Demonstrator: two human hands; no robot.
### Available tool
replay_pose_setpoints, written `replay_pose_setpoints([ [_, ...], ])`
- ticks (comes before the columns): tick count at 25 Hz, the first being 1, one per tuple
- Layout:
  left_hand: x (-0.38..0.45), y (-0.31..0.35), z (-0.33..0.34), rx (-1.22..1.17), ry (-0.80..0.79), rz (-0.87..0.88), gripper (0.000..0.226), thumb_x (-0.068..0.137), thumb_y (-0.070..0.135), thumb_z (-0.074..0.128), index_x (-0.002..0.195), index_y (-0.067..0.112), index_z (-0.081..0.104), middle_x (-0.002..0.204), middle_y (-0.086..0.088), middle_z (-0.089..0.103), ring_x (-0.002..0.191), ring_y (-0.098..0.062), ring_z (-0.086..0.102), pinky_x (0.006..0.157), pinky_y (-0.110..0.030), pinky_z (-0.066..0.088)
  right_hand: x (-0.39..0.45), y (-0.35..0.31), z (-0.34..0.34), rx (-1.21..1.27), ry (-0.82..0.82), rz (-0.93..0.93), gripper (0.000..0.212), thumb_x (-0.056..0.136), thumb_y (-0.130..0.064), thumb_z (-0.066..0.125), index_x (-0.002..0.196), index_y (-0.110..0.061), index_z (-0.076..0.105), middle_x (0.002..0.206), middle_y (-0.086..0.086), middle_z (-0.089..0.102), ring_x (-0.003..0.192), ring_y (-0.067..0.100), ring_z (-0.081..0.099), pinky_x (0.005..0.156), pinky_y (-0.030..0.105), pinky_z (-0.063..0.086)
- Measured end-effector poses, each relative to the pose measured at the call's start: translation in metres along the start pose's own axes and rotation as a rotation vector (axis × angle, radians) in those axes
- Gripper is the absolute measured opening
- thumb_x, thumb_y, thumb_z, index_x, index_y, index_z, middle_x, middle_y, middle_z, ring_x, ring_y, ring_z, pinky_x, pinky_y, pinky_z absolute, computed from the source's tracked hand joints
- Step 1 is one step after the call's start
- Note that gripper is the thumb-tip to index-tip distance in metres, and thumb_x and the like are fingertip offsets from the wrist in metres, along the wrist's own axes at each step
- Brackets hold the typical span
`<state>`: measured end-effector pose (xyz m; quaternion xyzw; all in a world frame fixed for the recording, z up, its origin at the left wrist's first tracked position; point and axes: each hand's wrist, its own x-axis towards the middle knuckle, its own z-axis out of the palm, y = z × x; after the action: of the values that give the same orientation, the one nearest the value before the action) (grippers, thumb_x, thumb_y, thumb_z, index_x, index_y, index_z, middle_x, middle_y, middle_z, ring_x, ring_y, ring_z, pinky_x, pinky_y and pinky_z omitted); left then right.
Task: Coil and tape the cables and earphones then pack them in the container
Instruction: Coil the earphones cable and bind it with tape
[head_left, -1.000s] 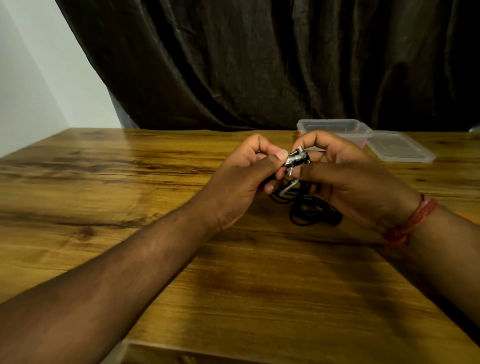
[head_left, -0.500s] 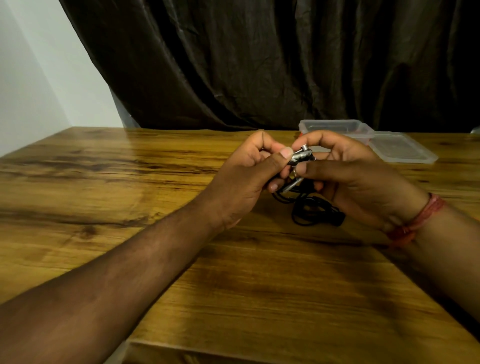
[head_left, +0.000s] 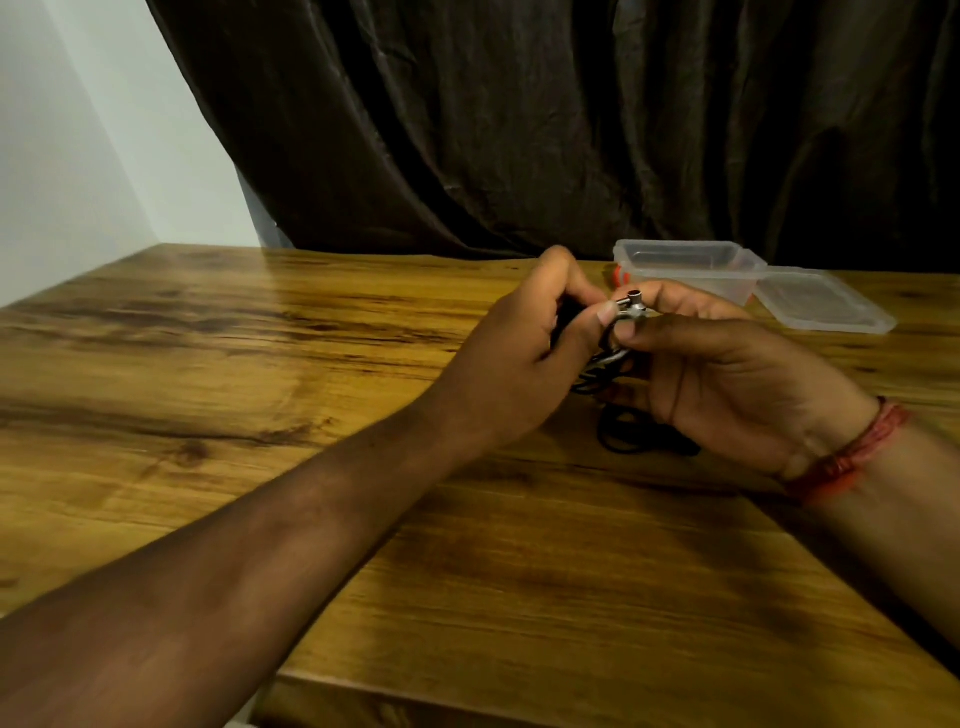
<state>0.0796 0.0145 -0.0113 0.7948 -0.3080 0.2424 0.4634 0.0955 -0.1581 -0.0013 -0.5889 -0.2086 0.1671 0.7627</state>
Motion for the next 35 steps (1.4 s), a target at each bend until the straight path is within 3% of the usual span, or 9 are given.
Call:
replay_pose_setpoints([
  [6, 0.001, 0.001, 0.002, 0.176, 0.026, 0.146, 0.007, 0.099, 0.011, 0.052, 0.099, 0.004, 0.052, 0.087, 0.003, 0.059, 0.075, -0.006, 0.057, 0.061, -0.023, 0.046, 0.0, 0.0, -0.002, 0.004, -0.014, 0.0, 0.011, 0.079, -0.005, 0.058, 0.09, -0.009, 0.06, 0.091, 0.012, 0.057, 0.097, 0.03, 0.043, 0.093, 0.051, 0.033],
  [10, 0.001, 0.002, 0.003, 0.25, 0.017, 0.188, 0.008, 0.098, 0.012, 0.053, 0.098, 0.005, 0.052, 0.086, 0.004, 0.058, 0.072, -0.007, 0.055, 0.057, -0.024, 0.044, 0.0, -0.002, -0.007, -0.036, -0.034, 0.005, 0.034, 0.079, -0.004, 0.06, 0.112, -0.011, 0.053, 0.095, 0.012, 0.06, 0.099, 0.032, 0.052, 0.092, 0.05, 0.036],
  [17, 0.003, -0.011, 0.001, -0.029, 0.132, -0.158, 0.009, 0.099, 0.028, 0.05, 0.091, 0.031, 0.049, 0.084, 0.004, 0.063, 0.073, -0.006, 0.061, 0.059, -0.03, 0.052, 0.002, -0.004, -0.005, -0.166, 0.106, -0.061, 0.044, 0.078, -0.013, 0.071, 0.12, -0.012, 0.057, 0.117, 0.014, 0.067, 0.106, 0.026, 0.066, 0.098, 0.051, 0.05],
  [19, 0.004, -0.012, 0.001, -0.13, 0.14, -0.192, 0.013, 0.098, 0.028, 0.05, 0.088, 0.036, 0.049, 0.078, 0.009, 0.062, 0.067, -0.002, 0.058, 0.056, -0.023, 0.047, 0.002, 0.001, -0.006, -0.429, 0.289, -0.185, 0.033, 0.085, -0.01, 0.069, 0.116, -0.013, 0.058, 0.12, 0.015, 0.062, 0.105, 0.029, 0.066, 0.094, 0.048, 0.054],
  [21, 0.005, -0.014, 0.001, -0.197, 0.154, -0.201, 0.012, 0.099, 0.026, 0.051, 0.089, 0.033, 0.05, 0.073, 0.012, 0.062, 0.063, 0.001, 0.055, 0.055, -0.019, 0.044, 0.0, 0.001, -0.009, -0.907, 0.431, -0.483, 0.017, 0.089, -0.017, 0.067, 0.103, -0.015, 0.058, 0.104, 0.01, 0.059, 0.091, 0.024, 0.062, 0.083, 0.037, 0.055],
  [23, 0.004, -0.016, 0.003, -0.179, 0.171, -0.188, 0.01, 0.099, 0.027, 0.051, 0.09, 0.032, 0.05, 0.073, 0.013, 0.062, 0.062, 0.003, 0.055, 0.055, -0.017, 0.044, -0.003, 0.001, -0.007, -1.21, 0.389, -0.724, 0.014, 0.089, -0.028, 0.065, 0.096, -0.017, 0.059, 0.094, -0.001, 0.055, 0.08, 0.013, 0.056, 0.072, 0.026, 0.051],
  [28, 0.003, -0.016, 0.005, -0.125, 0.172, -0.155, 0.01, 0.099, 0.029, 0.05, 0.091, 0.035, 0.049, 0.075, 0.013, 0.063, 0.065, 0.0, 0.058, 0.056, -0.021, 0.046, 0.001, 0.008, 0.007, -1.369, 0.4, -0.613, 0.029, 0.084, -0.05, 0.059, 0.099, -0.025, 0.06, 0.092, -0.01, 0.051, 0.078, 0.005, 0.051, 0.064, 0.019, 0.047],
  [32, 0.004, -0.017, 0.005, -0.18, 0.171, -0.186, 0.014, 0.099, 0.026, 0.05, 0.089, 0.035, 0.049, 0.074, 0.009, 0.062, 0.061, -0.005, 0.055, 0.054, -0.029, 0.044, 0.004, 0.012, 0.008, -1.396, 0.403, -0.553, 0.029, 0.083, -0.042, 0.065, 0.105, -0.024, 0.06, 0.097, -0.013, 0.047, 0.078, 0.002, 0.048, 0.065, 0.014, 0.041],
  [35, 0.003, -0.017, 0.007, -0.212, 0.159, -0.213, 0.009, 0.099, 0.025, 0.05, 0.092, 0.031, 0.05, 0.073, 0.011, 0.063, 0.061, 0.0, 0.056, 0.054, -0.019, 0.044, 0.008, 0.017, 0.011, -1.3, 0.447, -0.551, 0.016, 0.084, -0.03, 0.07, 0.096, -0.026, 0.06, 0.089, -0.014, 0.048, 0.073, 0.002, 0.049, 0.064, 0.011, 0.039],
])
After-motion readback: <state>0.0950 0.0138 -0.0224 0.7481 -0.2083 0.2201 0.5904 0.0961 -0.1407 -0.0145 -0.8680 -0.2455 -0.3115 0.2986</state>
